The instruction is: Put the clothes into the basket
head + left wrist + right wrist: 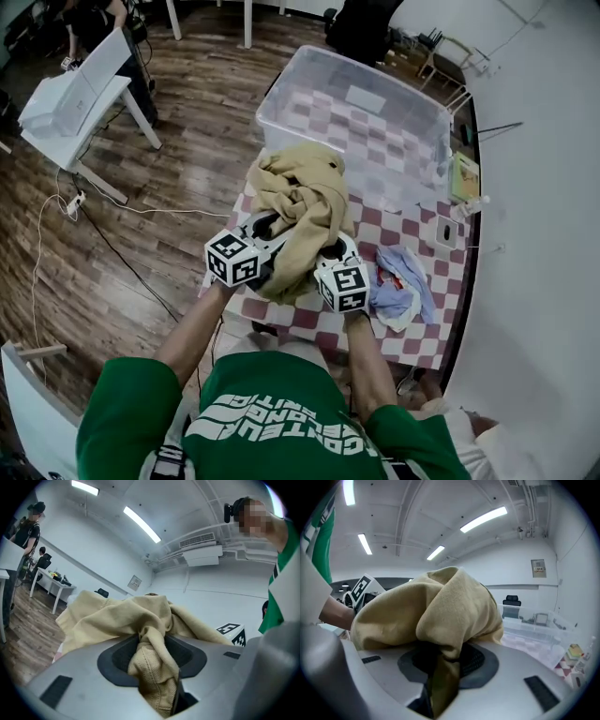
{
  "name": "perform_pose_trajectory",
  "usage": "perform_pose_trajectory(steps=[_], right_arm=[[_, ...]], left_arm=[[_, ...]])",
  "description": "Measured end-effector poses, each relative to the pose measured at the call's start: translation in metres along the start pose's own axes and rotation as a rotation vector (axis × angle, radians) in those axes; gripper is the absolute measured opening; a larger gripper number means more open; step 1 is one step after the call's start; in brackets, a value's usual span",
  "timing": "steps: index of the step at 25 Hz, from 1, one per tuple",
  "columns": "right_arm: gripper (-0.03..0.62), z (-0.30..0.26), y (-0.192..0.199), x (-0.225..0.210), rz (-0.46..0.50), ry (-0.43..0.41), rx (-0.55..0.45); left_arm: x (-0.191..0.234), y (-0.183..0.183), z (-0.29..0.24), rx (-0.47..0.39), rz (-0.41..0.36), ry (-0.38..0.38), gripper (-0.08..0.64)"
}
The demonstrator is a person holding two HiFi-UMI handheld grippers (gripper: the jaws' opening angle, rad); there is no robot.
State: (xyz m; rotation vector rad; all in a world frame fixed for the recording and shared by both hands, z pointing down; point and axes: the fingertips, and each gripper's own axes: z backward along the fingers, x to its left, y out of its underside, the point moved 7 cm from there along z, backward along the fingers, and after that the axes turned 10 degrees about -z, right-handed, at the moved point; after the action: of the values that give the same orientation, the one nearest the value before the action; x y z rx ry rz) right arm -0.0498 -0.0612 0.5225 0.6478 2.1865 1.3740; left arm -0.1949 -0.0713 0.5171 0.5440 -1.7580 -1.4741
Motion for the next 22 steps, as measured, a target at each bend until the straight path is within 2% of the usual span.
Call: perform_pose_trajectory(steps=[8,22], right_arm=[[0.110,0.024,-0.078,0.010,0.095,0.028,-0.143],[0.110,0.059,-0.215,0.012,0.225,0.082,-0.389]], left_arm=[[-0.015,-0.081,0.003,-0.114,-0.116,0.030,0.152],[-0.035,-0.227,-0.011,-0.263,-0.351,0.097,0.152]])
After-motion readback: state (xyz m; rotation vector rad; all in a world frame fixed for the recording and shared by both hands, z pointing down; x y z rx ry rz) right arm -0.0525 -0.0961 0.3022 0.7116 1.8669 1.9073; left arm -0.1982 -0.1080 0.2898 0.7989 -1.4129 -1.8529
